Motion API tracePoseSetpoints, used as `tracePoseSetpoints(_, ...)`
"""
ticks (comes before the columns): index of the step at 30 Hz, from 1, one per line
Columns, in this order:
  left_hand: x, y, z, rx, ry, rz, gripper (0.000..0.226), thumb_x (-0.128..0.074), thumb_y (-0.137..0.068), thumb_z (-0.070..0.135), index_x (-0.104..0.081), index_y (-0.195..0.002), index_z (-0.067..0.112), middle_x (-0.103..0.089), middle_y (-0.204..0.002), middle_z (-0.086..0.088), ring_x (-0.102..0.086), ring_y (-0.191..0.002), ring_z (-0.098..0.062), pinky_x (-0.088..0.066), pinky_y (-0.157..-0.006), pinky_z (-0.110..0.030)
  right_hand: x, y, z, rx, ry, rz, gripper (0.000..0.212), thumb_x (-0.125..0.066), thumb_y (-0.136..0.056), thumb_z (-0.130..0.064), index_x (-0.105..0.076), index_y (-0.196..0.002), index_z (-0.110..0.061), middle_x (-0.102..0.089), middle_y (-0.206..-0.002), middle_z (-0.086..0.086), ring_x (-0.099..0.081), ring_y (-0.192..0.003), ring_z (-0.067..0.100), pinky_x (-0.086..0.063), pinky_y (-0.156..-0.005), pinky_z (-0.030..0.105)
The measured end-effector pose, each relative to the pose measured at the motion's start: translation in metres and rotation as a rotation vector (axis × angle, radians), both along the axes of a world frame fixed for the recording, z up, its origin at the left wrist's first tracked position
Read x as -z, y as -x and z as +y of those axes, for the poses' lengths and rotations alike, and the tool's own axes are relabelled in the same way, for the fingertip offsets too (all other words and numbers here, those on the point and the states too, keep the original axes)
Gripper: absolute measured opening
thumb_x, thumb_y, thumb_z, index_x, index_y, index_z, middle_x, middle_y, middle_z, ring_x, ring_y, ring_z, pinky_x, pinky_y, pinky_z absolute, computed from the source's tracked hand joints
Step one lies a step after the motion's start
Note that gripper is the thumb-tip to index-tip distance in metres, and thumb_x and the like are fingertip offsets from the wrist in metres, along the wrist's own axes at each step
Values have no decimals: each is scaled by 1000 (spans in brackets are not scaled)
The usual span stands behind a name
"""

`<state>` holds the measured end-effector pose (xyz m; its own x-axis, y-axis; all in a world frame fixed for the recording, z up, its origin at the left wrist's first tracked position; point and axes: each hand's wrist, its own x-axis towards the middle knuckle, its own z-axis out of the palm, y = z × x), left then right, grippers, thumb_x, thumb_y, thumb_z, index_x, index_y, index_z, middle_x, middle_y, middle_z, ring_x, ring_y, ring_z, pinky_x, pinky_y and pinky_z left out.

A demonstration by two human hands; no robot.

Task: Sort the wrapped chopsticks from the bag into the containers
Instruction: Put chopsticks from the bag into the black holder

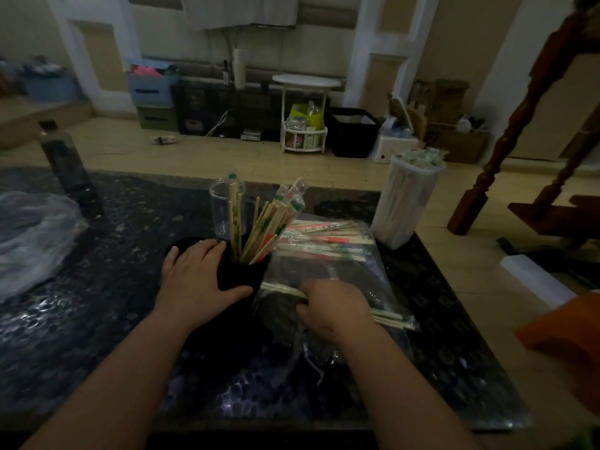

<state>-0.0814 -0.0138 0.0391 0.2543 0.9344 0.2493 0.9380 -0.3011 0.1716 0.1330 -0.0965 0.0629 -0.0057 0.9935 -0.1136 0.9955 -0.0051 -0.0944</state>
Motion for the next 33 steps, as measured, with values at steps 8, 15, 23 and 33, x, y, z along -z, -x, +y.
tracePoseSetpoints(8,5,-1,2,-14,6,22,105,-49,-70,85,-25,-153,28,-23,-159,6,-18,-146,-15,-3,-119,-42,-57,8,-8,-108,-144,24,24,-48,-93,-42,-61,-101,-24,-65,-105,5,-61,-97,29,-41,-71,35)
tracePoseSetpoints(15,6,-1,2,-5,-20,12,105,-54,-68,84,-29,-152,26,-28,-158,5,-23,-145,-15,-7,-118,-42,-85,11,-9,-79,-502,82,28,-48,-93,-47,-38,-75,-27,-54,-78,-5,-58,-80,25,-33,-62,33)
tracePoseSetpoints(23,3,2,2,11,4,15,107,-55,-68,84,-23,-154,28,-23,-159,7,-20,-146,-14,-5,-119,-40,-72,14,4,-68,-1077,254,33,-43,-89,-37,-59,-78,-10,-48,-74,3,-44,-64,24,-34,-55,33)
tracePoseSetpoints(33,3,2,1,5,11,29,107,-51,-69,85,-19,-154,29,-21,-160,7,-16,-146,-13,-2,-118,-40,-76,22,13,79,-1093,688,41,-47,-100,-38,-62,-72,-13,-55,-71,-3,-53,-64,13,-36,-52,25)
